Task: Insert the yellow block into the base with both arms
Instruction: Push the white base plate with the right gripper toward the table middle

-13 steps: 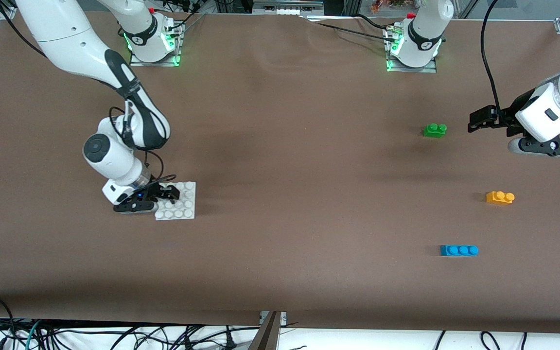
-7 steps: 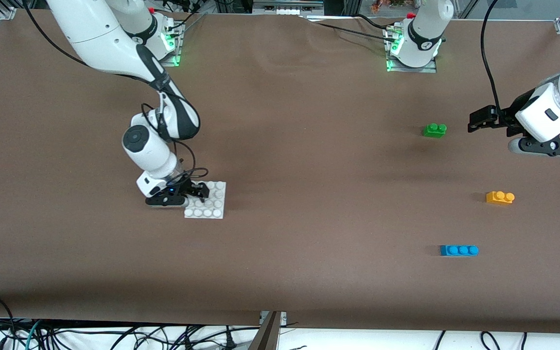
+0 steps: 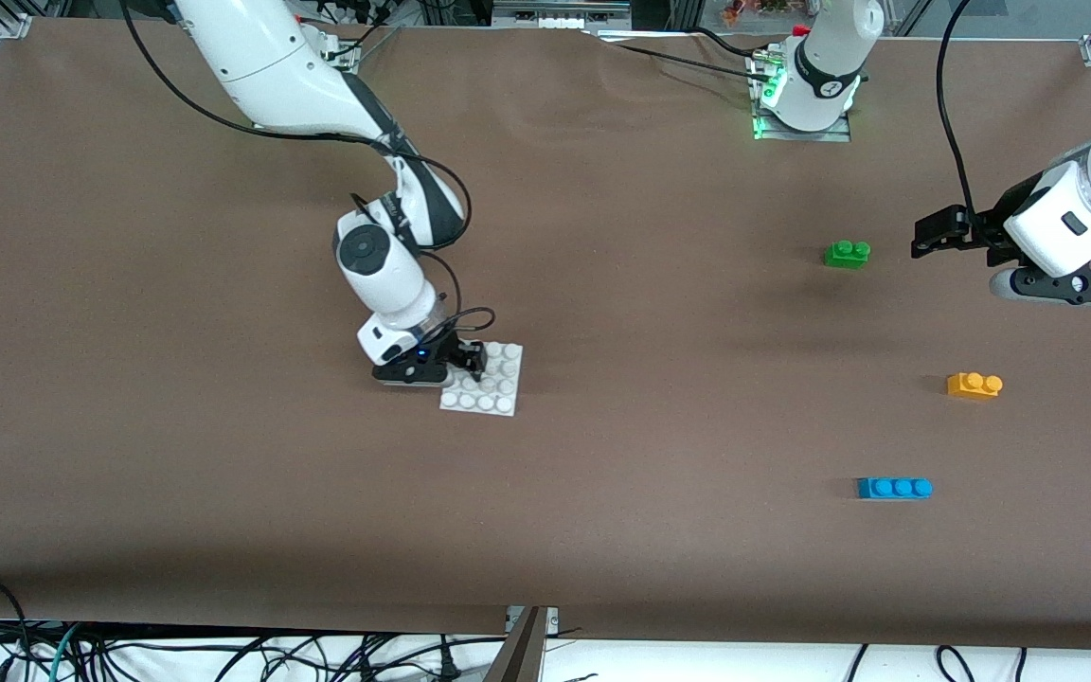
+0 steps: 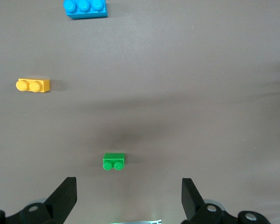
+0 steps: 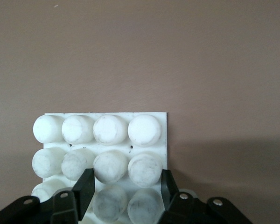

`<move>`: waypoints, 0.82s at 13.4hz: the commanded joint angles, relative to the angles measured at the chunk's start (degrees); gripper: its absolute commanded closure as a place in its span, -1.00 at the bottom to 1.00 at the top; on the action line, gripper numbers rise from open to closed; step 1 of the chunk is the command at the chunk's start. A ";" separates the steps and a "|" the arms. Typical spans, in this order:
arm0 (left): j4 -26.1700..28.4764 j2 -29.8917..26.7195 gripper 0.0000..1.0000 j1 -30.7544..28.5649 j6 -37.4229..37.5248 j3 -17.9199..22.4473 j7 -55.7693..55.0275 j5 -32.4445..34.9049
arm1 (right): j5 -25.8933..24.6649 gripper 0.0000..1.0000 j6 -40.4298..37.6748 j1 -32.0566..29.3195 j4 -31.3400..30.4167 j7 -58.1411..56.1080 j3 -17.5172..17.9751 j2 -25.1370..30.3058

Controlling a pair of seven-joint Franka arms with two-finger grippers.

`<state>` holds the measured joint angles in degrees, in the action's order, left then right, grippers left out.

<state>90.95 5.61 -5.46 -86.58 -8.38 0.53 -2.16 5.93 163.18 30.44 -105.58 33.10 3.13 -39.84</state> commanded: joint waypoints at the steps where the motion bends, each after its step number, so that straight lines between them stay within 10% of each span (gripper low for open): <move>1: 0.99 -1.22 -0.98 -0.34 -0.34 -0.15 -0.27 -1.18 | 0.57 -0.23 1.26 4.00 3.45 1.61 -0.40 -6.39; 11: 0.99 -1.22 -0.98 -0.34 -0.26 -0.15 -0.27 -1.18 | 0.66 -0.23 0.21 22.11 20.32 14.44 -11.56 -18.43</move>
<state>90.96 5.61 -5.46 -86.58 -8.38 0.53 -2.16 5.92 163.61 50.64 -91.94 44.40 -8.46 -48.95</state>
